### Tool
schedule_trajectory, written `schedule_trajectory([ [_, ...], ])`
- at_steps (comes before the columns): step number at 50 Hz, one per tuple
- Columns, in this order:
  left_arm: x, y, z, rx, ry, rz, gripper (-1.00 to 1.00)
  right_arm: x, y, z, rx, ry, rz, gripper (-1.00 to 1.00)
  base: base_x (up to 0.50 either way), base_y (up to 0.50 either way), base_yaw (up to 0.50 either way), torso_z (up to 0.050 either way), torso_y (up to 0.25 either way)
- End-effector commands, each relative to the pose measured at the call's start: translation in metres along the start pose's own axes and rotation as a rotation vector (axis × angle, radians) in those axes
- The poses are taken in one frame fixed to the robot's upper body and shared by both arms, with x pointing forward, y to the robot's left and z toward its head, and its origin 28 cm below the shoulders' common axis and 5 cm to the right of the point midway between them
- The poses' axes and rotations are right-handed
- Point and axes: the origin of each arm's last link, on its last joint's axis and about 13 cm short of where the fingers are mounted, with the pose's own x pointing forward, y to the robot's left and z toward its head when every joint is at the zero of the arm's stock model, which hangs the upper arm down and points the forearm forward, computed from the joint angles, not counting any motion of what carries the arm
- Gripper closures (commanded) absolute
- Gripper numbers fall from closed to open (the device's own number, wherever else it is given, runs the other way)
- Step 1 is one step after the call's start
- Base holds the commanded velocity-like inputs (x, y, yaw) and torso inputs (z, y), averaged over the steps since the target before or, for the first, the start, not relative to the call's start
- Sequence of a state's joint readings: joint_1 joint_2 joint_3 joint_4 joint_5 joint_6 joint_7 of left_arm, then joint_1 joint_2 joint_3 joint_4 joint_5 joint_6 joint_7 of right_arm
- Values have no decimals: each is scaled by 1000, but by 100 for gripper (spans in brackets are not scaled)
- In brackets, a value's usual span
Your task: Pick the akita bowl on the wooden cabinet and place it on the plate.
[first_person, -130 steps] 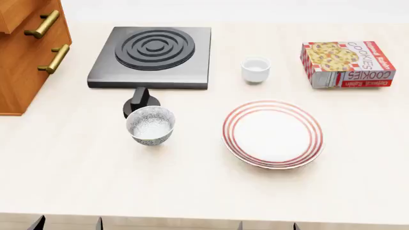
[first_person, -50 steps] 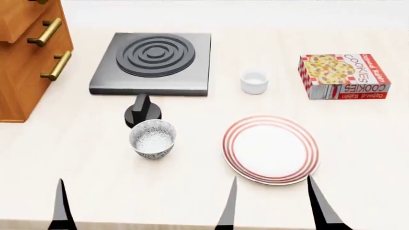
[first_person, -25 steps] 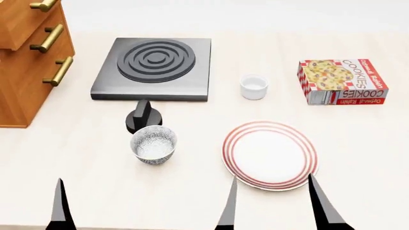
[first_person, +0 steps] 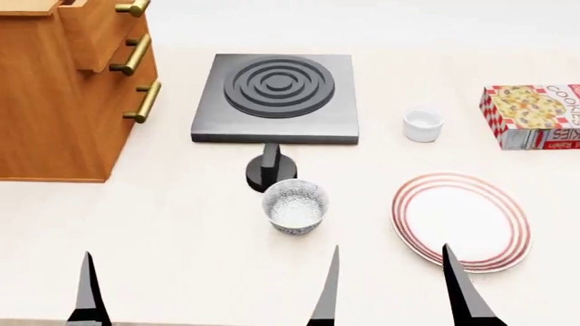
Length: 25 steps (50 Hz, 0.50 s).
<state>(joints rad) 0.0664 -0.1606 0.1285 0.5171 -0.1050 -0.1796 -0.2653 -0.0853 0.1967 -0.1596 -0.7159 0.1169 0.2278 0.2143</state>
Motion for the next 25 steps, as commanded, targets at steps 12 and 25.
schedule_trajectory([
  [12,0,0,-1,-13,10,-14,-100,0,0,0,-2,-2,1,-100,0,500,0,0,0],
  [25,-1,-1,-1,-17,10,-19,-100,0,-1,0,-3,-5,-2,-100,0,500,0,0,0],
])
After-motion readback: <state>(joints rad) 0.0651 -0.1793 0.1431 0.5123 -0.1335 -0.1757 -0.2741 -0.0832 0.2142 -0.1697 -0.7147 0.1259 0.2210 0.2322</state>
